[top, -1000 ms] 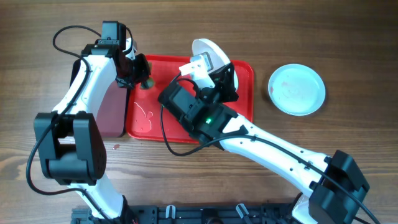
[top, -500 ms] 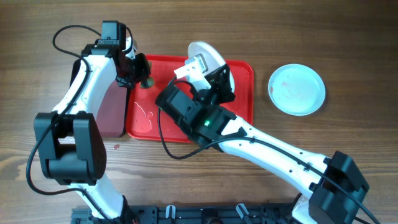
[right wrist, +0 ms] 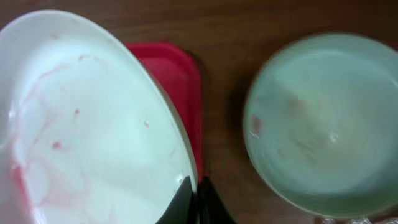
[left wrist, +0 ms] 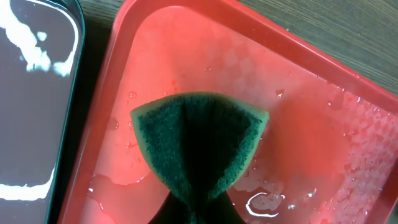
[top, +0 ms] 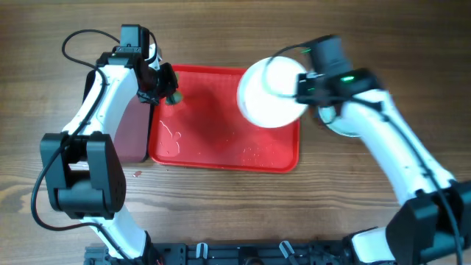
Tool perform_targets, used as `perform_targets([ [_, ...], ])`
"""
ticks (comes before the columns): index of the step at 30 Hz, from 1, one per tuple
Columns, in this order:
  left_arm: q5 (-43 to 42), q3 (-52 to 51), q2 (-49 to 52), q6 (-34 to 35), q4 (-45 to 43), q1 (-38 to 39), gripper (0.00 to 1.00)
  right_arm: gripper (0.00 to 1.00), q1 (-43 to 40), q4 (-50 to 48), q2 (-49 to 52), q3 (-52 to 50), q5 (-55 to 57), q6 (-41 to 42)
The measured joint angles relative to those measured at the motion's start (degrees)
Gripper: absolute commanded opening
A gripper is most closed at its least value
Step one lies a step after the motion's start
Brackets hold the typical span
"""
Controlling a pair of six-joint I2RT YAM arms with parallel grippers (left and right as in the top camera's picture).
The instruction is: Clean dirty plates on tray and stack at the side
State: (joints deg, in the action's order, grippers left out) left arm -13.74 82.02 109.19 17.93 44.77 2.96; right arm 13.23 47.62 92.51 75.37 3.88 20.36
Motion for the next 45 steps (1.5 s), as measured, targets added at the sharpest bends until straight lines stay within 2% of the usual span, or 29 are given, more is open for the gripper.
perform_targets([
  [5,0.26,0.0,0.0,0.0,0.0,0.0,0.04,0.04,-20.9,4.39,-0.22,-0.02,-4.04,0.04],
  [10,0.28,0.0,0.0,0.0,-0.42,0.0,0.04,0.04,-31.06,2.12,-0.22,-2.05,-4.09,0.0],
  [15,0.39,0.0,0.0,0.0,-0.83,0.0,0.04,0.04,-31.78,-3.34,-0.22,-10.67,-3.58,0.76],
  [16,0.42,0.0,0.0,0.0,-0.85,0.0,0.04,0.08,-31.78,-3.93,-0.2,-11.74,-3.41,1.09],
  [18,0.42,0.0,0.0,0.0,-0.83,0.09,0.04,0.42,-31.78,-4.02,-0.17,-12.87,-3.19,1.57],
  [19,0.42,0.0,0.0,0.0,-0.87,0.2,0.04,0.52,-31.78,-4.04,-0.17,-13.0,-3.19,1.88],
  [21,0.68,0.0,0.0,0.0,-0.9,0.76,0.04,0.59,-31.78,-3.96,-0.17,-13.0,-3.34,2.1],
  [27,2.4,0.0,-0.44,0.0,2.05,0.94,0.04,0.62,-31.65,-0.5,-0.17,-12.9,-7.39,2.12],
  [30,3.5,0.02,-4.28,-0.07,2.8,-0.17,0.04,0.63,-31.5,-0.46,-0.17,-12.31,-12.2,1.9],
  [34,9.86,0.98,-10.91,-1.79,3.08,-0.52,0.04,0.61,-31.5,-6.34,-0.17,-11.98,-22.69,1.99],
  [37,12.0,1.25,-12.15,-1.29,2.71,-1.2,0.04,0.61,-30.56,-9.03,-0.17,-11.69,-31.19,2.32],
  [45,16.02,1.25,-12.02,-2.89,5.62,-2.58,0.04,0.61,-29.33,-6.32,-0.22,-11.54,-31.89,0.09],
])
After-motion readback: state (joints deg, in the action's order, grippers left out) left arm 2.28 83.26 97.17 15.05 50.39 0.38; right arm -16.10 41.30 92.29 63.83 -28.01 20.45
